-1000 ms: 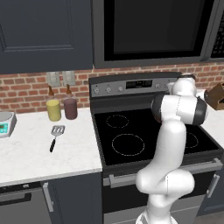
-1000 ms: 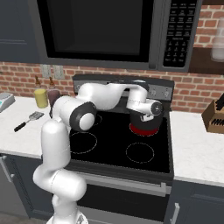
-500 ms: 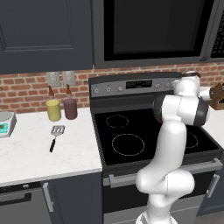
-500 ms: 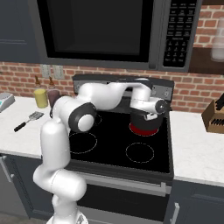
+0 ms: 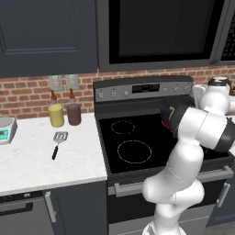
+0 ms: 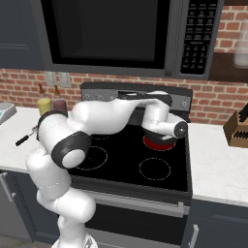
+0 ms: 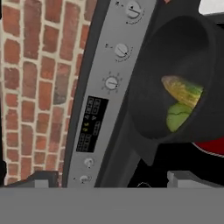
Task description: Put the cucumber and lime in the pot. Retrieve the spatula and lightly stir the vegetables in the pot.
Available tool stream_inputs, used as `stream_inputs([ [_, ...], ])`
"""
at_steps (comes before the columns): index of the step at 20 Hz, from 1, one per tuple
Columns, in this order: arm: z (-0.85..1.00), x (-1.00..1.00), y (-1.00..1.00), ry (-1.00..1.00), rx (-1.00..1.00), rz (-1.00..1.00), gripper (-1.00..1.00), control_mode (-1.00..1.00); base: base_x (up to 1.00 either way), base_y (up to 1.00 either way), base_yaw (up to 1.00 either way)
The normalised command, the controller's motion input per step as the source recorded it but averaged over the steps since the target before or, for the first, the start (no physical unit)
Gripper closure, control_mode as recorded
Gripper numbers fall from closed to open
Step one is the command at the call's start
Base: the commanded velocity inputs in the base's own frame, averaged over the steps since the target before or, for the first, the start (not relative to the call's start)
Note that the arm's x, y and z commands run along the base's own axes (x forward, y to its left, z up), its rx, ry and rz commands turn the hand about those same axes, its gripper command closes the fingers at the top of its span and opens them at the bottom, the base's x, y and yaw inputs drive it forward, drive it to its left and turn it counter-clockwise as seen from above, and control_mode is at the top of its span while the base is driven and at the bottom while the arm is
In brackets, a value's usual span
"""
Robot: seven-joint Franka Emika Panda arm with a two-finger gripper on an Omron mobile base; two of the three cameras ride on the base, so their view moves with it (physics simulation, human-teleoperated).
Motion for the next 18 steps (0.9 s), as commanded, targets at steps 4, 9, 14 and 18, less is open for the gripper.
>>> stream_inputs([
  [4, 0.29, -0.94, 0.62, -0.06, -0.01, 0.0, -1.0, -1.0, 0.0, 0.0, 0.0],
  [9, 0.35, -0.63, 0.97, 0.01, -0.06, 0.01, -1.0, -1.0, 0.0, 0.0, 0.0],
  [14, 0.45, -0.26, 1.0, 0.12, -0.11, 0.1, -1.0, -1.0, 0.0, 0.0, 0.0],
  [18, 0.48, -0.08, 1.0, 0.2, -0.14, 0.19, -1.0, -1.0, 0.0, 0.0, 0.0],
])
